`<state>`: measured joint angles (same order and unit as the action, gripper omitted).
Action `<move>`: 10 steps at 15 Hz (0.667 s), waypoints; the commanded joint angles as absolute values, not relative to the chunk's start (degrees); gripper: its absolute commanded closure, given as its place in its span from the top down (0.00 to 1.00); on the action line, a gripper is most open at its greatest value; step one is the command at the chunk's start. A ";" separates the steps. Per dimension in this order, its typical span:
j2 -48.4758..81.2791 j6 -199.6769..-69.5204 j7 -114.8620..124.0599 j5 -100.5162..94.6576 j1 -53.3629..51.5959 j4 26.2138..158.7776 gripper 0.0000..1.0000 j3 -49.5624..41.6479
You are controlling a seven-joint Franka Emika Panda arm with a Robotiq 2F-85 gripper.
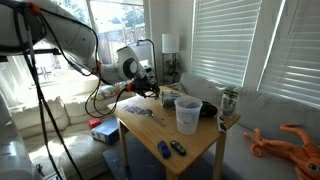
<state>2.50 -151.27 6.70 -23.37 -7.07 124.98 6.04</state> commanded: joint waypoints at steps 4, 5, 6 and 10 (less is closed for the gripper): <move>2.42 -150.87 8.39 -24.41 -7.14 124.90 1.00 5.63; 2.37 -150.65 11.86 -25.04 -7.07 124.44 1.00 5.28; 2.39 -149.69 16.34 -25.19 -6.98 123.68 1.00 4.88; 2.01 -145.49 25.18 -23.14 -6.58 121.26 1.00 4.01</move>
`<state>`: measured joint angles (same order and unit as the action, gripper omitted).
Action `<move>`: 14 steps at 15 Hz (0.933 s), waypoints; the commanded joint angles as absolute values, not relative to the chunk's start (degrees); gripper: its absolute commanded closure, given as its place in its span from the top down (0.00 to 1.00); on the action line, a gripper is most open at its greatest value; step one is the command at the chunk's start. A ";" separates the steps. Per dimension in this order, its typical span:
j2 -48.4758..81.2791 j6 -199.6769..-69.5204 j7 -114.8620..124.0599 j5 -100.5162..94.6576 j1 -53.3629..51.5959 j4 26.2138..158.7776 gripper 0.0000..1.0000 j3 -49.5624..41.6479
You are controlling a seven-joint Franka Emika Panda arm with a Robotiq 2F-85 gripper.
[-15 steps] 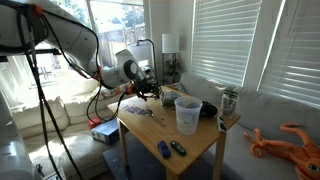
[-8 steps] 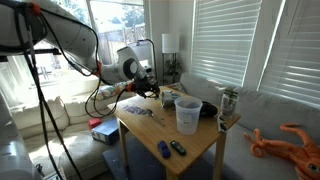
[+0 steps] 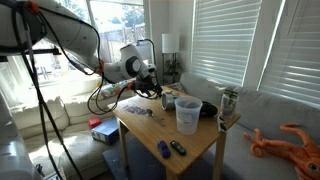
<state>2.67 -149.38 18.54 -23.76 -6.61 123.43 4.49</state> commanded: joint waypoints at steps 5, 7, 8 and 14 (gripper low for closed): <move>1.47 -143.05 35.35 -19.29 -6.09 118.79 1.00 3.74; 1.34 -144.05 40.73 -20.20 -5.65 118.08 1.00 3.17; 1.33 -144.73 43.02 -20.26 -5.37 117.89 1.00 2.89; 1.74 -145.63 48.54 -13.80 -4.07 116.69 1.00 2.16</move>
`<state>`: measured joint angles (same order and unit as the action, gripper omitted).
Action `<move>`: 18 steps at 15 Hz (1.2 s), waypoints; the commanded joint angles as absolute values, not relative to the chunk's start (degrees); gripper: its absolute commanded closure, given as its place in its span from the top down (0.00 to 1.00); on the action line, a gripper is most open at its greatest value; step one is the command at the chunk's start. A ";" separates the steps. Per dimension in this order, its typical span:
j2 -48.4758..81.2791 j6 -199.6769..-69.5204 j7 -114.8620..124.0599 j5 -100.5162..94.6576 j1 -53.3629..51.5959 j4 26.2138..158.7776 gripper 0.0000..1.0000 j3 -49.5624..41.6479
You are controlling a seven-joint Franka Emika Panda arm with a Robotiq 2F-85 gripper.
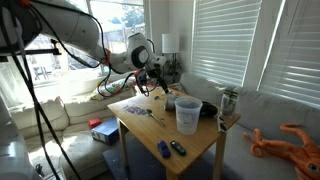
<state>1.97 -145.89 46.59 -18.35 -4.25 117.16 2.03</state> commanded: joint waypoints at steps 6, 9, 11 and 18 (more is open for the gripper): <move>0.56 -148.39 55.76 -15.56 -2.59 116.68 1.00 0.46; 1.78 -147.09 59.47 -20.36 -1.37 116.23 1.00 -0.68; 3.33 -148.28 61.38 -22.70 -0.91 116.20 1.00 -1.32; 10.07 -155.61 67.53 -23.76 -2.43 113.48 1.00 -3.26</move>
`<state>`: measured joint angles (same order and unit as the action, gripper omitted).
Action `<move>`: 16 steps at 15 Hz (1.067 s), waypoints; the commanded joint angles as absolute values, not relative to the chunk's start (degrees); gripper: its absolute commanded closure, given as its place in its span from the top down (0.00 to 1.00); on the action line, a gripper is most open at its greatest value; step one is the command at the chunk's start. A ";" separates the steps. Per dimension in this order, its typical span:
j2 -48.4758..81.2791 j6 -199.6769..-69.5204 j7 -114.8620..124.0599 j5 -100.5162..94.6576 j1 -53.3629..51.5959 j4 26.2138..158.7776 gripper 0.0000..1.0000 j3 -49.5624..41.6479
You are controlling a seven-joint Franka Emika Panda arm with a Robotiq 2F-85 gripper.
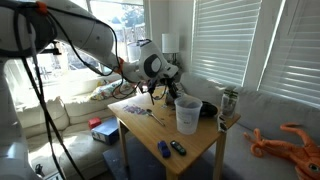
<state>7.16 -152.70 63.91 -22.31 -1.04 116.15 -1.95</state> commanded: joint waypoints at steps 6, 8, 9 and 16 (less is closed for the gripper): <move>14.27 -161.31 71.20 -24.86 -2.02 109.71 1.00 -2.99; 15.58 -161.25 70.51 -22.46 -1.60 108.56 1.00 -2.11; 16.11 -160.83 70.61 -21.85 -1.55 108.08 1.00 -1.91; 19.14 -157.86 67.49 -16.21 -0.56 105.96 0.94 0.57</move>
